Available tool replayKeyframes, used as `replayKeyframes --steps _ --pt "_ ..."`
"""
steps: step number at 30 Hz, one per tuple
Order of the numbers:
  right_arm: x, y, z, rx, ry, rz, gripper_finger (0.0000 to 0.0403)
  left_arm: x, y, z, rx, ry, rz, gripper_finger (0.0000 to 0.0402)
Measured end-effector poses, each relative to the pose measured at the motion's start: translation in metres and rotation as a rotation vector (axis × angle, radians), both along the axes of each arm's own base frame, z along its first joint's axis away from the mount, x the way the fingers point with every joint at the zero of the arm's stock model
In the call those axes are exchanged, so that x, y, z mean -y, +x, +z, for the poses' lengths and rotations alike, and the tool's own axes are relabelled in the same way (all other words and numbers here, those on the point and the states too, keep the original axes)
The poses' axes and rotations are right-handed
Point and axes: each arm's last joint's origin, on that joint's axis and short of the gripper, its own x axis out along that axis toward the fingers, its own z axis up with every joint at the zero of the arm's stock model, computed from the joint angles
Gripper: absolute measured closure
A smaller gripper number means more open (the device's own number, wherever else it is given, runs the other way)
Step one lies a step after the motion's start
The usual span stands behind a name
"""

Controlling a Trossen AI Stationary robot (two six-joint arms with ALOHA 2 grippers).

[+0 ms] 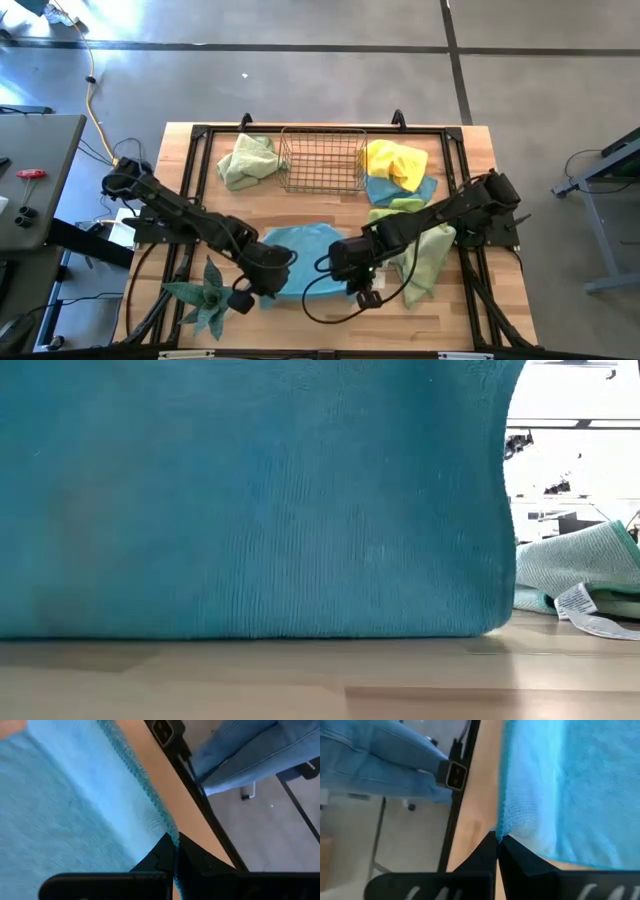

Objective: Fold microfiber towels
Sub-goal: Fold the left blue towel

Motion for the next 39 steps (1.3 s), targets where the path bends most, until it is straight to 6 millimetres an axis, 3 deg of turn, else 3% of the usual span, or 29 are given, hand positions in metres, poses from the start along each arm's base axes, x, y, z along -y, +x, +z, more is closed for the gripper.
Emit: replayKeyframes --steps 6,11,17,27,35,39 --pt "-0.005 0.001 -0.012 0.025 -0.022 -0.103 0.0403 -0.001 -0.008 -0.028 -0.052 -0.007 0.04 0.0401" --pt "-0.002 0.0 -0.018 0.003 -0.091 -0.207 0.0403 -0.002 -0.01 -0.036 -0.056 0.019 0.068 0.0401" --pt "0.009 0.002 -0.02 0.025 -0.209 -0.292 0.0403 -0.008 -0.009 -0.038 -0.051 0.083 0.102 0.0401" --pt "0.028 0.002 -0.024 0.007 -0.303 -0.214 0.0403 -0.033 -0.016 -0.038 -0.154 0.166 0.233 0.0401" --pt "0.048 0.007 -0.024 0.015 -0.334 -0.208 0.0403 -0.04 -0.016 -0.037 -0.171 0.167 0.254 0.0401" --pt "0.055 0.009 -0.024 0.018 -0.346 -0.2 0.0403 -0.038 -0.011 -0.024 -0.155 0.162 0.253 0.0401"
